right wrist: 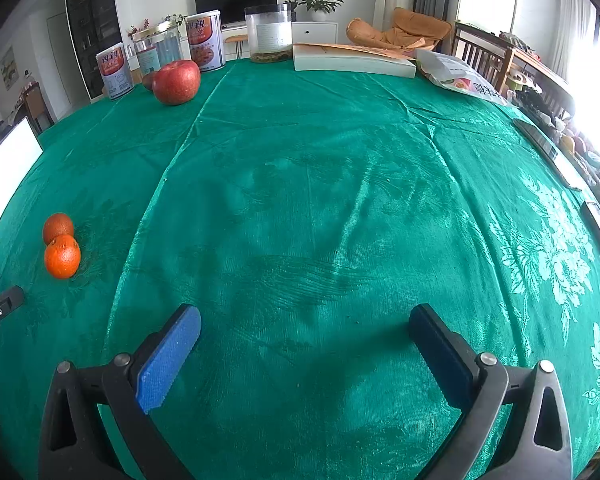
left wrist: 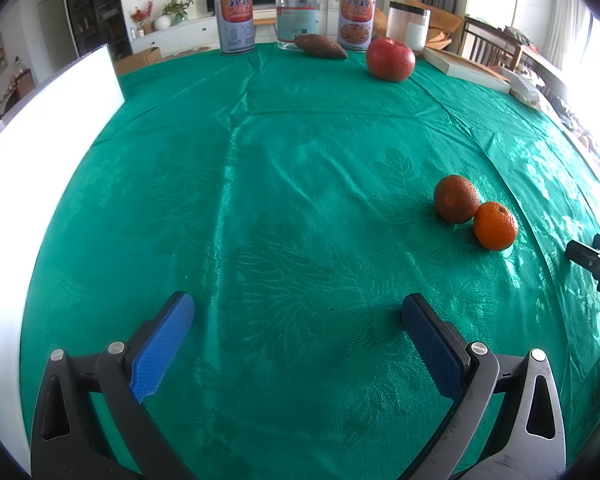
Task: Organize fruits
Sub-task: 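Grasp the darker tangerine with the left tool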
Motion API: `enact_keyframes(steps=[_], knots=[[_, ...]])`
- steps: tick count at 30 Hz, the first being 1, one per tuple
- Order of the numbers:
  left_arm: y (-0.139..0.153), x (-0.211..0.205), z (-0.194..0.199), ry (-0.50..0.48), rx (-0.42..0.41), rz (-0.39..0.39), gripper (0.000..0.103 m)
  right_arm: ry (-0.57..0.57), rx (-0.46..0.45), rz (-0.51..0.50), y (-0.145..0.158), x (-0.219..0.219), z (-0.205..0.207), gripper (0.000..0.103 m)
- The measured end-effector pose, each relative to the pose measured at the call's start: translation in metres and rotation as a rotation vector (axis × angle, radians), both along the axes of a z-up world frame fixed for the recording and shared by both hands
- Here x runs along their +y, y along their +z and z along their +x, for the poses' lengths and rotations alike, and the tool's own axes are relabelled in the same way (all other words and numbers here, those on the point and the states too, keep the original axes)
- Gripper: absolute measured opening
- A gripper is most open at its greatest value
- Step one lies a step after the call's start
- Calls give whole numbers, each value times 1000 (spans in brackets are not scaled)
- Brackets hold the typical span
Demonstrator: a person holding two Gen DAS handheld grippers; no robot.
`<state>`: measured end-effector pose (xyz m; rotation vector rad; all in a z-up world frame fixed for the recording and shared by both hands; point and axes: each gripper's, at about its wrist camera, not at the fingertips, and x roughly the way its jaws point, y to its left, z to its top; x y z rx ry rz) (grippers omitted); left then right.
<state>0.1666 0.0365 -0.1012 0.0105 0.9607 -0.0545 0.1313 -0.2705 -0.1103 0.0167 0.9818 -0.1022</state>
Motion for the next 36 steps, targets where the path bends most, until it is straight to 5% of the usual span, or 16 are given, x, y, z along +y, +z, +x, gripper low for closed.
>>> enact_keyframes(steps=[9,19,23,25,26,27,32,36], knots=[[2,-4,8,-33,41,-10,102,0,-2,5,0,0,0,103],[30,-37,68,-99,114,-221,99,-1,-10,24,0,1,0,103],[20,-60,89,-105,215,-209,65,-1,-11,25,-1,2,0,103],[19,-65,90,-105,227,-197,60,-1,-12,26,-1,1,0,103],[19,-66,89,-107,222,-193,50,-1,-12,28,-1,2,0,103],[19,-66,89,-117,229,-211,29,0,-12,29,-1,2,0,103],[31,-33,85,-75,208,-235,30,0,-13,29,-1,3,1,103],[43,8,83,-21,147,-182,30,0,-12,29,-1,3,1,103]])
